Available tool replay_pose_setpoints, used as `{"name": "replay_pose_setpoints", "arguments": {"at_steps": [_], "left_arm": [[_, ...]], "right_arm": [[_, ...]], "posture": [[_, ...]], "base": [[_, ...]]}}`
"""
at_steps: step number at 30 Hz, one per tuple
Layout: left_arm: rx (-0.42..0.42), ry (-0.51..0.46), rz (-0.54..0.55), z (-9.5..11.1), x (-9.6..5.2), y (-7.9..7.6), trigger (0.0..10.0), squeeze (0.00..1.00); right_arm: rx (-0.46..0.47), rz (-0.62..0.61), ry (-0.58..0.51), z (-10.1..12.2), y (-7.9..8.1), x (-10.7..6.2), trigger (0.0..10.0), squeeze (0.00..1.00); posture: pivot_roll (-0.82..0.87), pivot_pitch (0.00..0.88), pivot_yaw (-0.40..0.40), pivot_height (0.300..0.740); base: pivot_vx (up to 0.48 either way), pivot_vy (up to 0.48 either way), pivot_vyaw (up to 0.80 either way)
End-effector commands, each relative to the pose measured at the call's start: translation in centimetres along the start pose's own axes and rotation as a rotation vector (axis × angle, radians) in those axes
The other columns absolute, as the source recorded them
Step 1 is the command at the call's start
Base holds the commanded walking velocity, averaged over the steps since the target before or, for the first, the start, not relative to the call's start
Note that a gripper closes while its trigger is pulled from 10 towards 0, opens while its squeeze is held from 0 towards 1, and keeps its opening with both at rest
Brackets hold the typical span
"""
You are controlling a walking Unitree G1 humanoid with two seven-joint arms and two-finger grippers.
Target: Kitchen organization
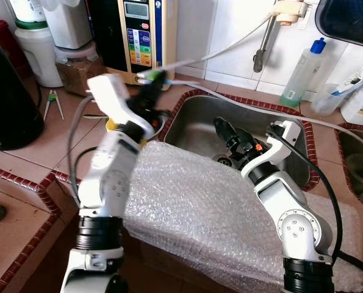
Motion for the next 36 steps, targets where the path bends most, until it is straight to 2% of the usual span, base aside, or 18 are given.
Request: {"name": "replay_pose_setpoints", "arguments": {"at_steps": [1, 2, 6, 8, 11, 13, 16, 23, 24, 25, 26, 31, 34, 36], "left_arm": [[0.05, 0.037, -0.086, -0.4, -0.1, -1.2, 0.0, 0.0], [0.065, 0.046, -0.107, -0.6, -0.1, -1.7, 0.0, 0.0], [0.045, 0.054, -0.123, -0.9, 0.2, -2.3, 0.0, 0.0], [0.06, 0.07, -0.147, -1.2, 0.3, -2.8, 0.0, 0.0], [0.051, 0.078, -0.164, -1.3, 0.3, -3.1, 0.0, 0.0], [0.04, 0.084, -0.172, -1.4, 0.3, -3.3, 0.0, 0.0], [0.048, 0.119, -0.227, -2.1, 0.2, -4.4, 0.0, 0.0], [0.031, 0.137, -0.251, -2.7, 0.3, -5.4, 0.0, 0.0], [0.033, 0.138, -0.254, -2.7, 0.3, -5.5, 0.0, 0.0], [0.034, 0.138, -0.256, -2.7, 0.3, -5.6, 0.0, 0.0], [0.035, 0.139, -0.258, -2.7, 0.3, -5.6, 0.0, 0.0], [0.063, 0.153, -0.265, -2.9, 0.2, -5.6, 0.0, 0.0], [0.074, 0.155, -0.261, -3.0, 0.1, -5.5, 0.0, 0.0], [0.078, 0.157, -0.259, -3.1, 0.1, -5.5, 0.0, 0.0]], "right_arm": [[-0.153, 0.035, 0.013, 0.4, 0.4, 0.1, 10.0, 0.0], [-0.255, 0.057, 0.044, 0.5, 0.5, 0.1, 10.0, 0.0], [-0.466, 0.103, 0.102, 0.7, 0.1, 0.0, 10.0, 0.0], [-0.633, 0.141, 0.129, 1.4, -0.3, 0.0, 10.0, 0.0], [-0.72, 0.158, 0.144, 1.9, -0.6, 0.2, 10.0, 0.0], [-0.738, 0.152, 0.138, 2.2, -0.8, 0.3, 10.0, 0.0], [-0.81, 0.156, 0.119, 2.8, -0.8, 0.8, 10.0, 0.0], [-0.909, 0.182, 0.098, 2.3, -0.8, 1.6, 10.0, 0.0], [-0.908, 0.188, 0.1, 2.2, -0.8, 1.6, 1.0, 0.0], [-0.907, 0.192, 0.102, 2.1, -0.7, 1.6, 1.0, 0.0], [-0.905, 0.203, 0.101, 1.9, -0.7, 1.6, 0.0, 0.0], [-0.962, 0.189, 0.102, 2.0, -1.0, 1.5, 0.0, 0.0], [-1.052, 0.162, 0.095, 2.5, -1.4, 1.5, 0.0, 0.0], [-1.078, 0.142, 0.085, 2.9, -1.6, 1.6, 0.0, 0.0]], "posture": [[-0.05, 0.019, -0.024, 0.74], [-0.05, 0.024, -0.024, 0.74], [-0.05, 0.025, -0.025, 0.74], [-0.05, 0.025, -0.029, 0.74], [-0.05, 0.025, -0.031, 0.74], [-0.05, 0.025, -0.031, 0.74], [-0.05, 0.026, -0.035, 0.74], [-0.05, 0.029, -0.036, 0.74], [-0.05, 0.031, -0.036, 0.74], [-0.05, 0.031, -0.036, 0.74], [-0.05, 0.031, -0.036, 0.74], [-0.05, 0.033, -0.034, 0.74], [-0.05, 0.033, -0.033, 0.74], [-0.06, 0.031, -0.034, 0.74]], "base": [[0.0, 0.0, 0.0], [0.0, 0.0, 0.0], [0.0, 0.0, 0.0], [0.0, 0.0, 0.0], [0.0, 0.0, 0.0], [0.0, 0.0, 0.0], [0.0, 0.0, 0.0], [0.0, 0.0, 0.0], [0.0, 0.0, 0.0], [0.0, 0.0, 0.0], [0.0, 0.0, 0.0], [0.0, 0.0, 0.0], [0.0, 0.0, 0.0], [0.0, 0.0, 0.0]]}}
Point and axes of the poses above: a point about 5 cm out from each wrist's last joint towards the gripper, its own x axis pointing out of the wrist towards the gripper, its own z axis along the axis of the wrist's last joint, y = z × x, the point moved 1 cm from there along x, pointing out of the wrist towards the gripper, and after that the axes turned 12 degrees about x, right-handed, at the moved point
